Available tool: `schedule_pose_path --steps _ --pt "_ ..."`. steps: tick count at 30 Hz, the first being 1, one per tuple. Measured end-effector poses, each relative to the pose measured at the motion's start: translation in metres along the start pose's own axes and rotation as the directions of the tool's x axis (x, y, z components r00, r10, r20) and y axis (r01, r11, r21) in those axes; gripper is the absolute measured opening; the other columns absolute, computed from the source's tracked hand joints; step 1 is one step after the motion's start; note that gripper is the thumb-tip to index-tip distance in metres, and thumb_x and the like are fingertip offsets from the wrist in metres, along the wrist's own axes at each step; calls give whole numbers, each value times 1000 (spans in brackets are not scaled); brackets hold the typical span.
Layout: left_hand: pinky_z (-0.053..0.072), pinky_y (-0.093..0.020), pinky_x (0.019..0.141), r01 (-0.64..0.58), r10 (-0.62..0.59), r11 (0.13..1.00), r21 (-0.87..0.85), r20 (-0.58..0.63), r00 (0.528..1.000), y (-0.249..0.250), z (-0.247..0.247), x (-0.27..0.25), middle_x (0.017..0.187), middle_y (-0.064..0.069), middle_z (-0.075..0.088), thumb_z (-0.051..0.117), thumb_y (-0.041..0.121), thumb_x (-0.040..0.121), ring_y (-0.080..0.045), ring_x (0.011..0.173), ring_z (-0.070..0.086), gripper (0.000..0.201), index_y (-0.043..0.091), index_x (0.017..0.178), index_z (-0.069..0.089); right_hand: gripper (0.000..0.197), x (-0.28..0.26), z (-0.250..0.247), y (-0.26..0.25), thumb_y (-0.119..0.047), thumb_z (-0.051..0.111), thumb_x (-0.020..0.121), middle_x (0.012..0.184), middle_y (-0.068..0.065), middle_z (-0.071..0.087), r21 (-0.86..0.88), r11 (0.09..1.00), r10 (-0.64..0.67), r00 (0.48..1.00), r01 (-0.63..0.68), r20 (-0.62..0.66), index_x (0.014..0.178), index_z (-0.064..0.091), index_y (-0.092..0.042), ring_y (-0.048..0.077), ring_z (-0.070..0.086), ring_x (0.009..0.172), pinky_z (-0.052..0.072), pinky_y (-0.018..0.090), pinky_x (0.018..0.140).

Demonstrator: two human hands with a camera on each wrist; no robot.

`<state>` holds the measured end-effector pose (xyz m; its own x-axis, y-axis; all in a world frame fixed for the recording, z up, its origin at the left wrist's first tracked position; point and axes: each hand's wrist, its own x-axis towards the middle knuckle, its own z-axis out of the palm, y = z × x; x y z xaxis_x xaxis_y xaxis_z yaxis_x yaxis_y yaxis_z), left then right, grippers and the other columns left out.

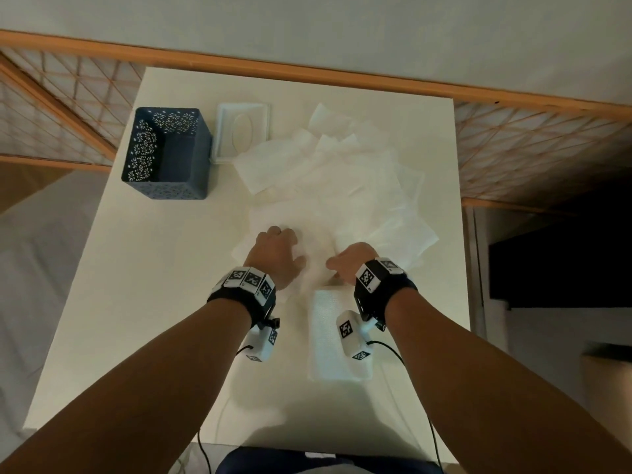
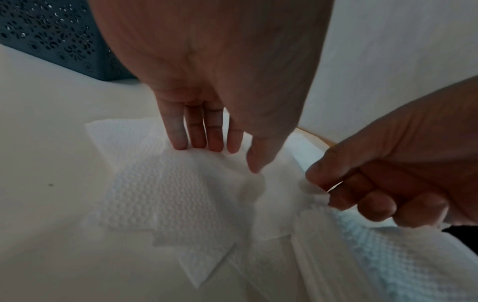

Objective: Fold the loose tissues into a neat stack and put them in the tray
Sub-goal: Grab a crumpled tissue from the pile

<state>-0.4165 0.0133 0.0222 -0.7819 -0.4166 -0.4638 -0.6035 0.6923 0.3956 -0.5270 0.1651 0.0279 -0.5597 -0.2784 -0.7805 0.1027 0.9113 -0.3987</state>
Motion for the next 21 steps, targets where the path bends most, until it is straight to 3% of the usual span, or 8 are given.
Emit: schedule_pose_path --steps 3,6,9,11,13,14,17,21 --pt "45 -43 109 -19 19 1000 0 59 998 5 -2 -8 148 -2 45 76 56 87 -24 138 42 73 24 146 48 24 -3 4 -4 -24 68 92 101 8 75 -12 999 -30 999 30 23 106 75 -5 21 65 83 48 24 65" --pt "41 -42 116 -69 73 997 -37 96 993 8 -1 -19 159 0 36 81 70 74 -23 146 37 98 24 151 43 21 -12 2 -12 -21 67 92 87 3 77 16 996 -85 996 85 -1 96 75 -2 17 65 72 48 24 59" --pt "30 -43 125 -120 127 990 -80 79 989 14 1 -31 168 -2 28 81 79 68 -22 155 27 109 25 154 41 19 -25 -5 -20 -25 69 93 91 1 78 207 974 -92 996 94 -21 103 74 -9 13 67 71 49 24 61" --pt "27 -38 125 -162 165 981 -106 26 986 20 2 -37 168 -5 31 77 73 78 -21 156 27 97 21 152 44 20 -34 -12 -26 -25 70 94 92 -1 77 306 945 -124 992 118 0 106 74 -9 12 68 74 49 20 60" --pt "33 -31 114 -214 207 971 -109 -73 976 24 2 -40 159 -6 43 67 56 95 -23 148 39 68 15 146 49 19 -42 -17 -31 -26 69 95 91 -2 75 362 920 -163 986 148 11 105 75 -11 10 68 74 47 15 57" --pt "38 -27 105 -233 220 967 -103 -122 968 24 2 -40 151 -5 49 61 48 101 -23 141 46 54 14 142 52 20 -45 -19 -33 -28 68 95 91 -2 75 374 912 -183 983 168 4 103 75 -11 10 68 77 48 16 62" --pt "46 -30 93 -218 194 969 -117 -189 963 24 -6 -40 132 1 59 49 35 107 -19 122 57 35 14 134 56 28 -54 -23 -36 -34 68 94 100 4 74 414 883 -222 974 220 -46 104 74 -8 17 67 91 56 36 84" --pt "46 -37 77 -163 118 950 -267 -178 977 25 -32 -48 97 1 64 56 38 105 -20 88 58 26 12 107 62 40 -63 -39 -32 -46 67 93 106 6 71 485 840 -194 969 245 -153 108 70 -10 22 66 98 54 50 102"
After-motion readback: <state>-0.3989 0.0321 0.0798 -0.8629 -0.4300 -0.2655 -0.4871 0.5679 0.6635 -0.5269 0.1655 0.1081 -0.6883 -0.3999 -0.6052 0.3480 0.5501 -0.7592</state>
